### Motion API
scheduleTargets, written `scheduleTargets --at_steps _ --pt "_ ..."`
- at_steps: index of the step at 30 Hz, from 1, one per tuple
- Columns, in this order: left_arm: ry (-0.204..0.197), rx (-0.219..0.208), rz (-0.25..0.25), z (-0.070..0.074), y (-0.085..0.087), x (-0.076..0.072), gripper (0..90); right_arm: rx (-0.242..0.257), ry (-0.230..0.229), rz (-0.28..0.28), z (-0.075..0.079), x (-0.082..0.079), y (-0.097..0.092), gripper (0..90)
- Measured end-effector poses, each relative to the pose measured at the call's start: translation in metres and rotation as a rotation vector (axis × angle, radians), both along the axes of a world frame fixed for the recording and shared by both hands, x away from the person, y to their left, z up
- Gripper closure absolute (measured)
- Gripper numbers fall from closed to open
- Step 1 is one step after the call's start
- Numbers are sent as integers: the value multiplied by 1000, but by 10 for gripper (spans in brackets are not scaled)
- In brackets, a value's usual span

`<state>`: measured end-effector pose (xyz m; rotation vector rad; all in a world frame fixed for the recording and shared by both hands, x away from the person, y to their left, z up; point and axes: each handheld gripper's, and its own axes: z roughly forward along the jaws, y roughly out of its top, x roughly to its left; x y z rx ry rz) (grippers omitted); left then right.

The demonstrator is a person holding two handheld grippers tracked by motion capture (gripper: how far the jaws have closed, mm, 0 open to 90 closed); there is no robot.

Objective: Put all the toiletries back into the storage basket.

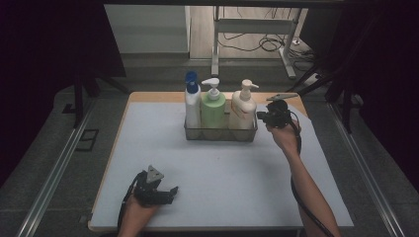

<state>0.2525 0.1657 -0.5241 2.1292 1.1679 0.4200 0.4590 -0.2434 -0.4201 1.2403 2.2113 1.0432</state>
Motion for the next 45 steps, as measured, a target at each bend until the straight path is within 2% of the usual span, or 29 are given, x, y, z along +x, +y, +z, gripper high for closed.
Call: scheduleTargets --at_steps 10,20,31,45 --pt "0 0 0 0 0 0 123 49 42 29 -8 18 4 895" --pt "0 -1 0 0 0 0 123 71 82 24 -21 26 7 895" --pt "0 0 0 0 0 0 123 65 102 22 -34 28 10 895" --pt "0 0 0 0 0 0 123 50 111 36 -37 27 16 895"
